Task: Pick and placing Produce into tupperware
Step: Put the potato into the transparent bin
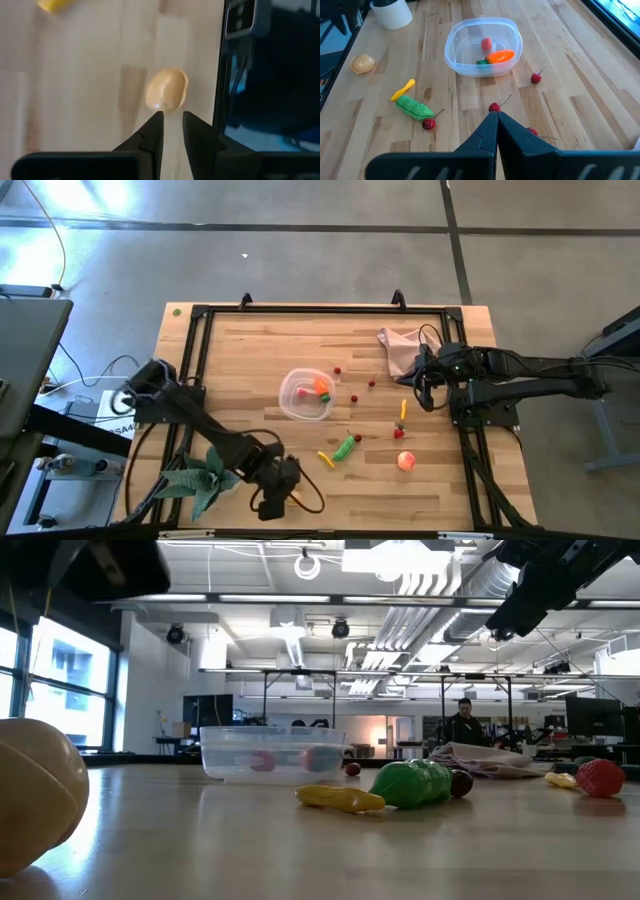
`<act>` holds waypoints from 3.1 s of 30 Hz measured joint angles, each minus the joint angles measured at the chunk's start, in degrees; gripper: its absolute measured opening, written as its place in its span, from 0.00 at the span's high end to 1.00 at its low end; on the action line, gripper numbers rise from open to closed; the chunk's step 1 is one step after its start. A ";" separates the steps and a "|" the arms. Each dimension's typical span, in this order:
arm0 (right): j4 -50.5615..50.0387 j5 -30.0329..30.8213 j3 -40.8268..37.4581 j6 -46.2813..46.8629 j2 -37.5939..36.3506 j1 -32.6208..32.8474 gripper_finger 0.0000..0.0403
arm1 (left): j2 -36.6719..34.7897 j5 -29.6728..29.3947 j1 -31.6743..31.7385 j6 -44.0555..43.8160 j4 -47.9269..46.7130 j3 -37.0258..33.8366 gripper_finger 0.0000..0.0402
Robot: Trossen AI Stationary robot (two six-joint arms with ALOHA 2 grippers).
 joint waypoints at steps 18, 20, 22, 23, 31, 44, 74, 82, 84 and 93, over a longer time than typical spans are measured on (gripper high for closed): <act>0.00 -0.01 -0.01 0.09 -0.01 0.01 1.00 | 5.35 1.32 -0.17 7.33 3.28 4.06 0.91; 0.00 -0.01 0.00 0.02 0.00 -0.01 1.00 | 6.06 1.71 -0.09 7.11 3.73 4.17 0.91; 0.00 0.01 -0.01 0.06 -0.02 -0.01 1.00 | 6.66 2.55 -0.08 6.86 3.39 3.95 0.91; 0.00 -0.01 -0.01 0.09 -0.02 -0.01 1.00 | 7.36 3.29 -0.07 6.74 4.87 4.11 0.92; -0.03 0.00 -0.02 0.00 -0.04 -0.01 1.00 | 8.68 3.98 -0.02 4.11 5.39 4.38 0.92; 0.00 0.00 -0.02 0.07 -0.05 0.00 1.00 | 8.59 1.84 0.00 -3.36 2.57 4.72 0.91; 0.00 0.01 -0.02 0.09 -0.05 -0.01 1.00 | 9.91 3.46 0.74 2.84 -0.14 4.66 0.50; 0.05 0.01 0.00 0.00 -0.05 -0.01 1.00 | 13.27 6.60 0.74 3.97 -0.16 4.68 0.49; -0.02 0.00 0.00 0.09 -0.02 -0.01 1.00 | 13.27 6.61 0.74 3.97 -0.24 4.68 0.49; 0.00 0.00 0.00 0.06 -0.02 0.00 1.00 | 13.27 5.76 0.98 3.92 -0.35 4.68 0.49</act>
